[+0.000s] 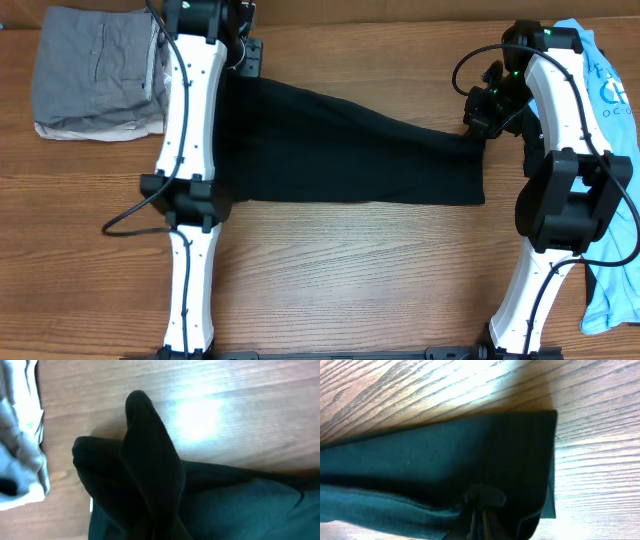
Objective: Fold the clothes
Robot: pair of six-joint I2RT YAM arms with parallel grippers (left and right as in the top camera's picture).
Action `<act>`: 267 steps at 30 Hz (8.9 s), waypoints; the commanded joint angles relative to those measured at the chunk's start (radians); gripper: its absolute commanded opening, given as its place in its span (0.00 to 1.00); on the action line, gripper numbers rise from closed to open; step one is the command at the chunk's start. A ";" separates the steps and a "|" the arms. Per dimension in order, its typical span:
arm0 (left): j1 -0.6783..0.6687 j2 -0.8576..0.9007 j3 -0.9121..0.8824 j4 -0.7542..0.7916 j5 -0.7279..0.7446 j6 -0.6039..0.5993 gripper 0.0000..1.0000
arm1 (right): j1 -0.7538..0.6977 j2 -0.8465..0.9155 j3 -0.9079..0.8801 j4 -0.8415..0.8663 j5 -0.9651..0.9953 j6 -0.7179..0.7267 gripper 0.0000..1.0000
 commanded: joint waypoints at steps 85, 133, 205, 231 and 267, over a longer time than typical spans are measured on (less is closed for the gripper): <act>0.047 -0.391 -0.276 0.195 -0.020 -0.059 1.00 | 0.238 -0.279 -0.385 0.205 -0.134 -0.087 0.05; 0.097 -0.391 -1.162 0.408 0.216 0.217 1.00 | 0.298 -0.264 -0.346 0.259 -0.093 -0.064 1.00; -0.429 -0.440 -1.124 0.719 0.275 -0.273 0.04 | 0.276 -0.217 -0.790 0.808 -0.403 0.101 0.04; -0.613 -0.434 -0.945 0.967 0.450 -0.130 1.00 | -0.193 -0.629 -0.592 0.531 -0.564 0.032 0.20; -0.135 -0.456 -0.361 0.373 0.264 0.005 1.00 | 0.419 -0.509 -0.799 0.675 -0.111 -0.031 0.47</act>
